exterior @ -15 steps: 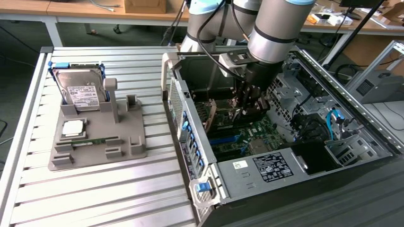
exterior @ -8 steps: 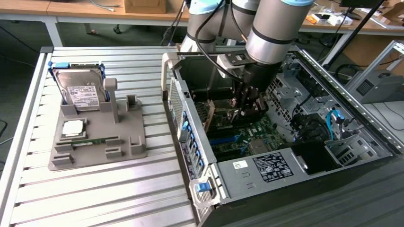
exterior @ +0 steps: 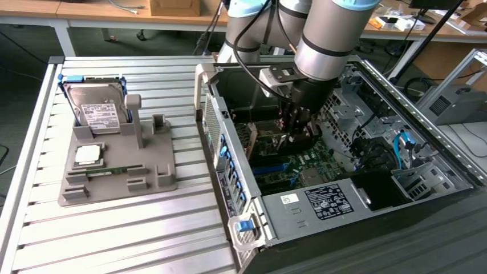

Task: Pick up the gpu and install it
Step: 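Insert the gpu into the slot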

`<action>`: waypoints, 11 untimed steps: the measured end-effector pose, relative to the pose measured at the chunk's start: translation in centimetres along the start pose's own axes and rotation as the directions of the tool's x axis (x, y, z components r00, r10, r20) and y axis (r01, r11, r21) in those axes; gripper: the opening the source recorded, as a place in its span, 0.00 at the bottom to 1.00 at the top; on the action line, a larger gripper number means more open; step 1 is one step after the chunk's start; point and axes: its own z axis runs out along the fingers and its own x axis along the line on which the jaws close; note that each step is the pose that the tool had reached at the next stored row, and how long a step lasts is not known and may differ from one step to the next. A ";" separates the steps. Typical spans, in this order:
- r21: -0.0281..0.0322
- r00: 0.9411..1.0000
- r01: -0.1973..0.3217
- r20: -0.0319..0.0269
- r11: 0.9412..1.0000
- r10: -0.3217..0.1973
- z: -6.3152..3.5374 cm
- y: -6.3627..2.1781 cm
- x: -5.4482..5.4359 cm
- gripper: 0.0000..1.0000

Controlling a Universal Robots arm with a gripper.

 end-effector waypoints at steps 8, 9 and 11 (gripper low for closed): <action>0.000 1.000 0.000 0.000 1.000 0.000 0.07 0.52 0.1 0.27; 0.000 1.000 0.000 0.000 1.000 0.000 0.06 0.71 0.2 0.27; 0.000 1.000 0.000 0.000 1.000 0.000 0.06 0.86 0.4 0.27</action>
